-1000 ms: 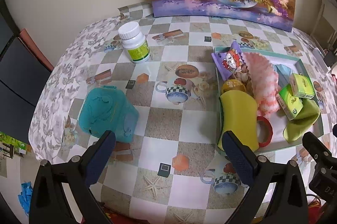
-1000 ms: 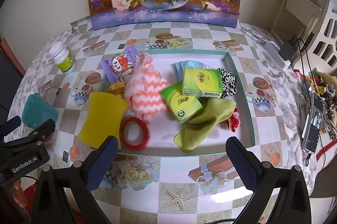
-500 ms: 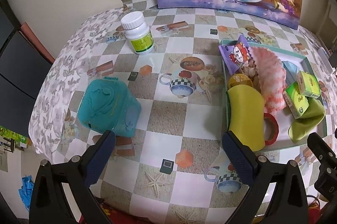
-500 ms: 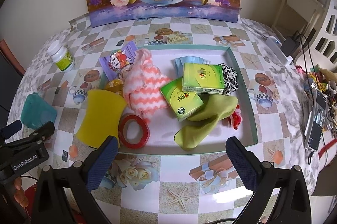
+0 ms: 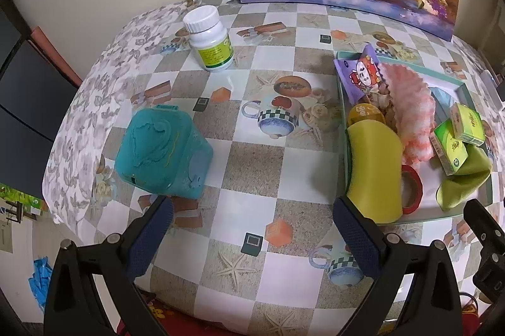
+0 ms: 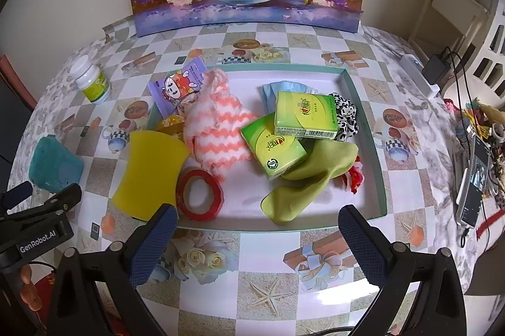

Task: Organize soft objects

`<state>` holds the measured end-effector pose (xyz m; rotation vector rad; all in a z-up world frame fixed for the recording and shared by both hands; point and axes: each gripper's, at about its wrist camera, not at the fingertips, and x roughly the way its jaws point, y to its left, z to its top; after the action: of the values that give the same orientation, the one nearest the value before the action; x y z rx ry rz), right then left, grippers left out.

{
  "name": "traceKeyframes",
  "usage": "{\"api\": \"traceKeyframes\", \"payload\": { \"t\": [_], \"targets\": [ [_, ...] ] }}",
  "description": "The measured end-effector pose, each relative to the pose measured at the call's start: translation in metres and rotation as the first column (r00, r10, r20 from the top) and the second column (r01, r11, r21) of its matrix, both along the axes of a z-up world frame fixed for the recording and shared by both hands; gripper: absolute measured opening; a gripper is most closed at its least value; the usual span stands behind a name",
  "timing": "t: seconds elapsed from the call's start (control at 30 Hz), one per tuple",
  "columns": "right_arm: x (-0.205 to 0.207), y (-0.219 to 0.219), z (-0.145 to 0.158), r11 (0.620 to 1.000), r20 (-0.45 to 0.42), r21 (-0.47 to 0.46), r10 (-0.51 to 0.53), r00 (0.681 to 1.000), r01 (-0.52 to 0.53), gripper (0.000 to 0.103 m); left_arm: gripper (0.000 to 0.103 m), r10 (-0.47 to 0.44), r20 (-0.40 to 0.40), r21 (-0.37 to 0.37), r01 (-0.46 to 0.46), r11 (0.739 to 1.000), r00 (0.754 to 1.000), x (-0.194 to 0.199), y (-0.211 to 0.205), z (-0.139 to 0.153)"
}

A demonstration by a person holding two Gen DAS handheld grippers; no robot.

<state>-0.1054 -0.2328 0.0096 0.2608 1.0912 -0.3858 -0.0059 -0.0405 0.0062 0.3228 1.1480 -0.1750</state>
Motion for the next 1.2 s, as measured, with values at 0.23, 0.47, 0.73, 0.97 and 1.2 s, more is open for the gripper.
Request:
{"api": "traceKeyframes", "payload": {
  "t": [0.23,0.47,0.73,0.97,1.2],
  "targets": [
    [0.0005,-0.0007,-0.0005,1.000,-0.007,0.000,0.004,1.000,-0.004,0.103,0.101,0.010,-0.020,-0.001,-0.010,1.000,1.000,0.0021,0.0014,-0.0026],
    [0.0019,-0.0001,-0.0010,1.000,-0.012,0.000,0.007,1.000,-0.007,0.103,0.101,0.026,-0.033,-0.001,-0.026,1.000,0.999,0.0037,0.0043,-0.0049],
    [0.0021,-0.0004,-0.0013,1.000,-0.013,0.000,0.007,1.000,-0.007,0.103,0.101,0.027,-0.038,0.006,-0.027,1.000,0.999,0.0040,0.0049,-0.0060],
    [0.0021,-0.0005,-0.0022,1.000,-0.014,0.000,0.007,1.000,-0.007,0.103,0.101,0.030,-0.044,0.012,-0.029,0.999,0.999,0.0042,0.0052,-0.0078],
    [0.0020,-0.0006,-0.0026,1.000,-0.015,0.000,0.008,1.000,-0.008,0.103,0.101,0.032,-0.049,0.014,-0.032,0.999,0.998,0.0048,0.0061,-0.0089]
  ]
}}
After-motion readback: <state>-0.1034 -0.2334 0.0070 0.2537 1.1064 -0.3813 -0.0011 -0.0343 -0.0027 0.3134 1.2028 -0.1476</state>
